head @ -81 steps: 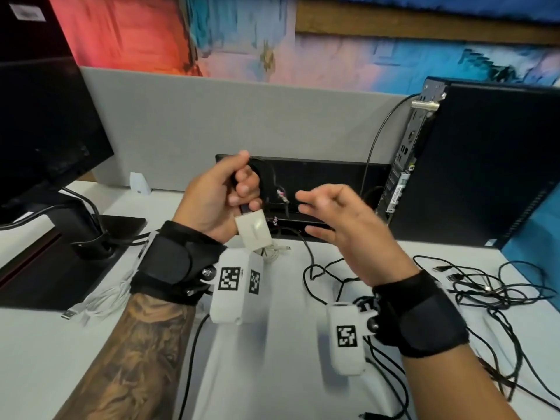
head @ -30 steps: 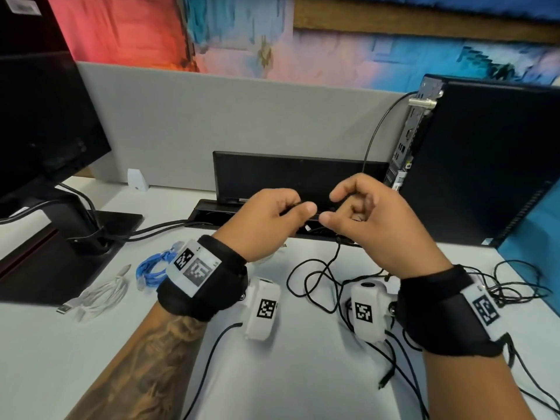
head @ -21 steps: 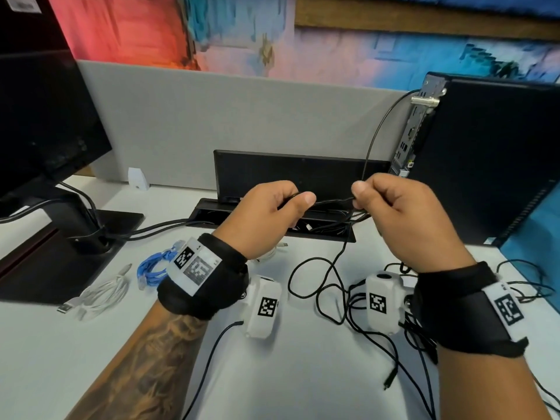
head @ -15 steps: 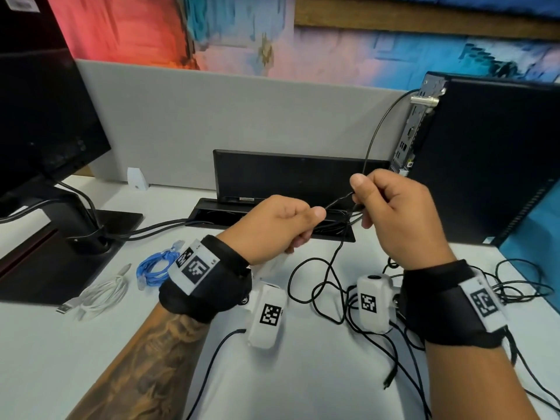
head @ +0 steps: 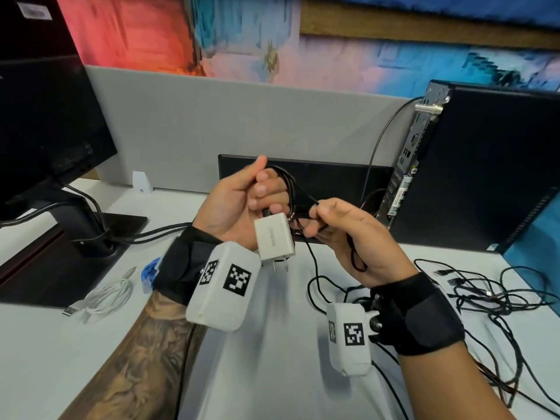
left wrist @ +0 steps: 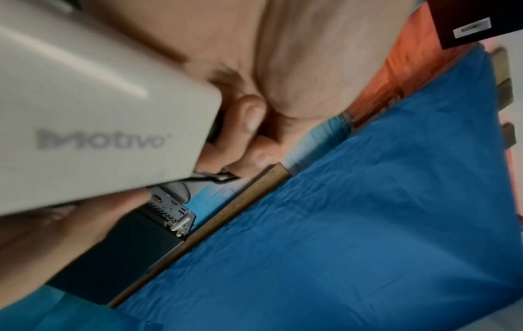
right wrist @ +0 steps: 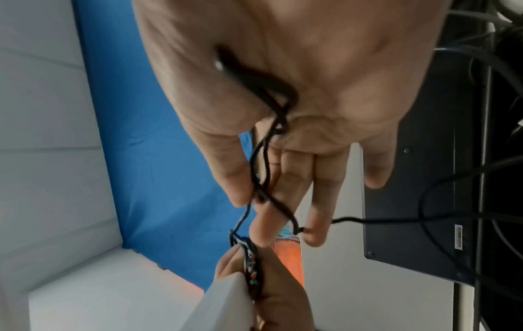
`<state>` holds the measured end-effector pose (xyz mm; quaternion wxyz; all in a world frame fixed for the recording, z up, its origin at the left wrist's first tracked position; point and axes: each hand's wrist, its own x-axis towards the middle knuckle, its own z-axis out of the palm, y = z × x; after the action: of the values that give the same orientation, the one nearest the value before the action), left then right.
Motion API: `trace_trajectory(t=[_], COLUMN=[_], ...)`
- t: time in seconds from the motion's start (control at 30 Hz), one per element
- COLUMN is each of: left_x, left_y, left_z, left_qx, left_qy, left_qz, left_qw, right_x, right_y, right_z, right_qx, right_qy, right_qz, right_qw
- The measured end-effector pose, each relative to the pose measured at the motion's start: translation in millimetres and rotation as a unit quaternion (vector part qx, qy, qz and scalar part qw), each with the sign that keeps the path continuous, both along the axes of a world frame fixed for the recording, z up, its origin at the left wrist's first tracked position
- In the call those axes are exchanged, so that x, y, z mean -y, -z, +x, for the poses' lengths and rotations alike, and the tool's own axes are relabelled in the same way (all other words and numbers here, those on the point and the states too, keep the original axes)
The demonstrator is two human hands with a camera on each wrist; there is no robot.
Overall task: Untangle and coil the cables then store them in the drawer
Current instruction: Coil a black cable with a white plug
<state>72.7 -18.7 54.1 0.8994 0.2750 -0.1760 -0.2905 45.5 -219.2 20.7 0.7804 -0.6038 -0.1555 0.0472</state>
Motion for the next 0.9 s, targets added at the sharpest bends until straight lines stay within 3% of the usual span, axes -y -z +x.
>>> trace_trajectory(t=[0.17, 0.2, 0.3, 0.43, 0.6, 0.67, 0.73, 0.83, 0.9], left_x=[-28.5, -33.6, -42.7, -41.6, -58.9, -65.4, -61.6, -43.4, -28.4], left_y=[-3.6, -3.7, -3.9, -11.6, -16.0, -10.7, -3.0, 12.2, 23.3], left_z=[10.1, 11.8, 12.4, 7.0, 19.5, 25.0, 27.7, 27.8, 25.5], left_qx=[-0.025, -0.038, -0.068, -0.092, -0.070, -0.051, 0.007, 0.171, 0.268], left_qy=[-0.044, -0.058, -0.112, -0.191, -0.398, -0.458, -0.528, -0.611, -0.577], left_qz=[-0.099, -0.119, -0.170, -0.238, -0.212, -0.158, -0.048, 0.202, 0.342], left_qw=[0.994, 0.990, 0.977, 0.948, 0.890, 0.873, 0.848, 0.746, 0.692], right_x=[12.4, 15.8, 17.1, 19.8, 18.3, 12.3, 9.9, 18.7, 28.3], right_y=[2.3, 4.7, 10.1, 10.9, -2.0, -14.6, -28.2, -40.9, -41.7], right_z=[4.5, 5.6, 7.6, 6.2, -10.3, -18.6, -27.5, -32.7, -29.4], right_qx=[-0.102, -0.109, -0.070, 0.012, 0.009, 0.032, 0.070, 0.137, 0.162], right_qy=[0.063, 0.068, 0.111, 0.110, -0.010, -0.048, -0.074, -0.040, 0.008], right_qz=[0.084, 0.065, -0.124, -0.389, -0.518, -0.507, -0.461, -0.344, -0.234], right_qw=[0.989, 0.990, 0.984, 0.914, 0.855, 0.860, 0.881, 0.928, 0.959])
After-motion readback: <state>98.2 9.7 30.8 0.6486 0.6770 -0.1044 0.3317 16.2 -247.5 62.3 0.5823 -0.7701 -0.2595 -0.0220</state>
